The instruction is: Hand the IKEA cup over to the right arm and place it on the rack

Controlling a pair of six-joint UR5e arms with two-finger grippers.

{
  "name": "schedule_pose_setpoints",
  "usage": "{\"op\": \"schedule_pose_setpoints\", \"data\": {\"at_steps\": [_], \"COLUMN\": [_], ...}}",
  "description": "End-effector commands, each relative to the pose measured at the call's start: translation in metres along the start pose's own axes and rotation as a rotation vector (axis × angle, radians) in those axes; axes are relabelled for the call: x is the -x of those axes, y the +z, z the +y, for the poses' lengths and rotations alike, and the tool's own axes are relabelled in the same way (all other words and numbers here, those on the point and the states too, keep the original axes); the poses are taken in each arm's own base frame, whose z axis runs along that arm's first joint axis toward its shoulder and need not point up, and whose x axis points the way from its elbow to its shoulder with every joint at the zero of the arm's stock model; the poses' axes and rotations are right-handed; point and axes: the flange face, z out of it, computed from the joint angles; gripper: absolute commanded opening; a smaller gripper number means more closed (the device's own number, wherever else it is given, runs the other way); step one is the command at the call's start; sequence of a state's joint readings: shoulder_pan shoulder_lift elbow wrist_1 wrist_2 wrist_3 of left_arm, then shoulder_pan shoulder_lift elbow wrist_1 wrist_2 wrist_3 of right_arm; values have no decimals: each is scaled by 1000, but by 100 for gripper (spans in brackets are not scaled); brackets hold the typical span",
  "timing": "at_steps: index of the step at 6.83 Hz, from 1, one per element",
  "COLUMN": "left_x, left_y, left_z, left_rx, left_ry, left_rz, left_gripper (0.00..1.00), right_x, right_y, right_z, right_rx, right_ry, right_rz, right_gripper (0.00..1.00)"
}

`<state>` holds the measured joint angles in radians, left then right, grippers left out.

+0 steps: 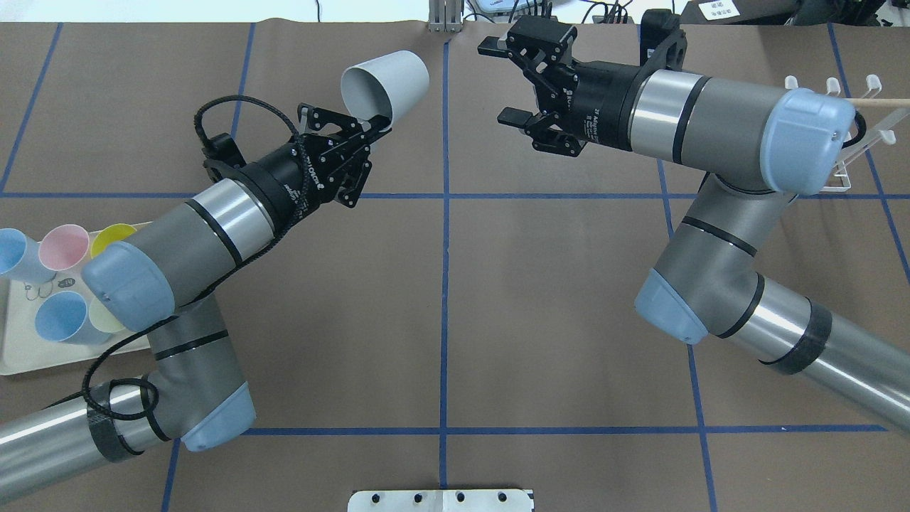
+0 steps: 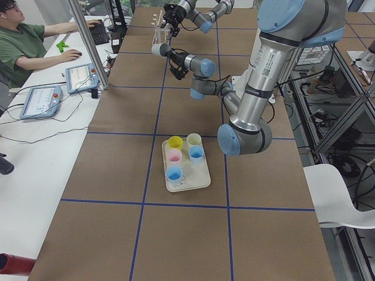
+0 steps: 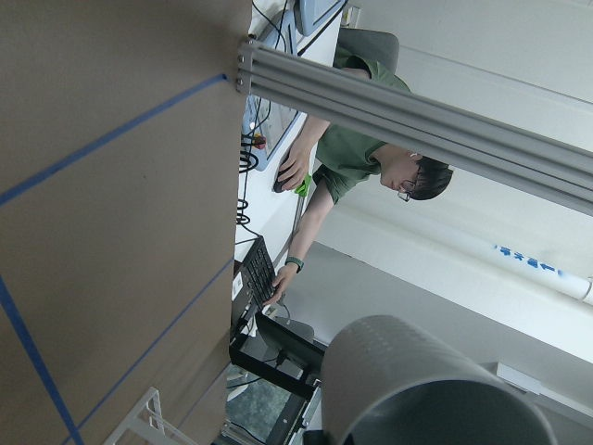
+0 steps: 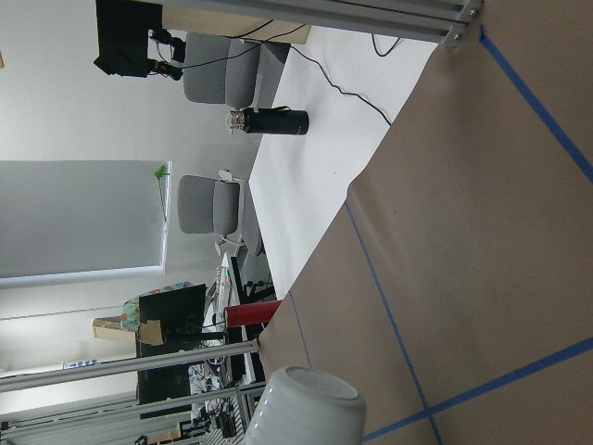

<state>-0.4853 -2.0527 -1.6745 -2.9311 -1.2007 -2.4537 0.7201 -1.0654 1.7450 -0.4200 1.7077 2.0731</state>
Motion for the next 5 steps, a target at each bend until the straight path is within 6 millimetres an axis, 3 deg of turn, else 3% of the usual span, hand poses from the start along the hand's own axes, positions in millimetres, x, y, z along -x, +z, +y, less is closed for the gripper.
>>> {"op": "schedule_pose_setpoints", "data": {"at_steps": [1,3,5], "left_x": [6,5,30], "left_y": [8,10,11], "left_z": [23,29,51], "left_rx": [24,31,33], "left_ry": [-29,-36,-55], "left_rz": [25,33,23], "left_gripper": [0,0,0], "right_x": [-4,-12,-12], "right_y": [4,9,11], "right_z": [7,7,8], "right_rx": [11,11,13], "right_ry": [6,10,10], "right_rz": [6,23,24], "right_gripper": [100,100,100]}}
